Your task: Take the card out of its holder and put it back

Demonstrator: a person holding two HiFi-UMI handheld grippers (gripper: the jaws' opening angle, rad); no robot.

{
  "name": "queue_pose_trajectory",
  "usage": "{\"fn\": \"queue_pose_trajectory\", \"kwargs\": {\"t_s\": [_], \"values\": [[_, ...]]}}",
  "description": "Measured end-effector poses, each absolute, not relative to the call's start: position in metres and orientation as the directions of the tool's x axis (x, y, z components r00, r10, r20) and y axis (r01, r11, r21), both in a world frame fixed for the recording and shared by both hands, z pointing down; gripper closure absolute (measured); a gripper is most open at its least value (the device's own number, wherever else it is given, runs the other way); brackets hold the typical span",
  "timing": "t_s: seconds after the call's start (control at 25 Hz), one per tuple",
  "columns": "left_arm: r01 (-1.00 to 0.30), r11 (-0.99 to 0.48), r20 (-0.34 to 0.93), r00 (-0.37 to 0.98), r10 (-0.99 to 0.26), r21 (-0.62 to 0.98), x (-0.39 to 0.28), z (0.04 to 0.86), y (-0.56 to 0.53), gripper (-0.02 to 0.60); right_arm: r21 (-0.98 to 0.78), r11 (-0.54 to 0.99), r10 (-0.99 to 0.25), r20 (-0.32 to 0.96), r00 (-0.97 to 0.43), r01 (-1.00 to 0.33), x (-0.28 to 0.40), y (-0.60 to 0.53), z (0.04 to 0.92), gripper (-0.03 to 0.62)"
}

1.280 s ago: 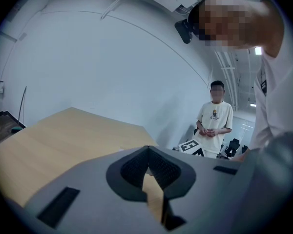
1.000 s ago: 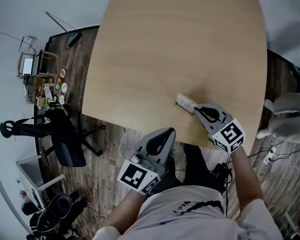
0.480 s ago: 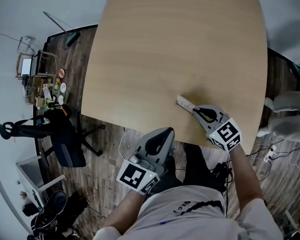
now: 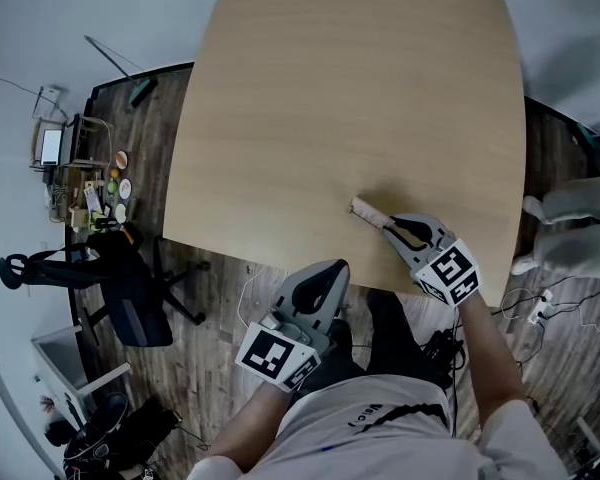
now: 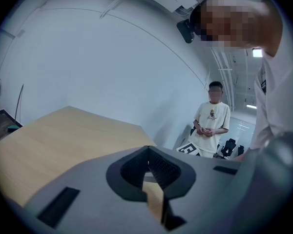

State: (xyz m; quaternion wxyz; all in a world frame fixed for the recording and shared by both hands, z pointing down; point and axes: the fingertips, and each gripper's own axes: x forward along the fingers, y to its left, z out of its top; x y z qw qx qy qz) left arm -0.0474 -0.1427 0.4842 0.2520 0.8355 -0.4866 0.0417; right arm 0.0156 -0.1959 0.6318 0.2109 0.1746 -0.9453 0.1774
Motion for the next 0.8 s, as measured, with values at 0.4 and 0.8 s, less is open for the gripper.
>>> {"fn": "queue_pose_trajectory", "kwargs": {"t_s": [0.4,0.8], "values": [[-0.805,-0.453,0.286,0.57,-0.771,0.383,-0.039,0.472,-0.132,0.569,-0.197,0.828,-0.394,0.464,-0.794,-0.526,0.038,-0.194,0.589,0.534],[-0.775,-0.525,0.221,0.613,-0.758,0.35,-0.037,0.434,-0.113,0.569,-0.214,0.758,-0.551,0.296,-0.78,-0.616,0.03,-0.166,0.479,0.576]]}}
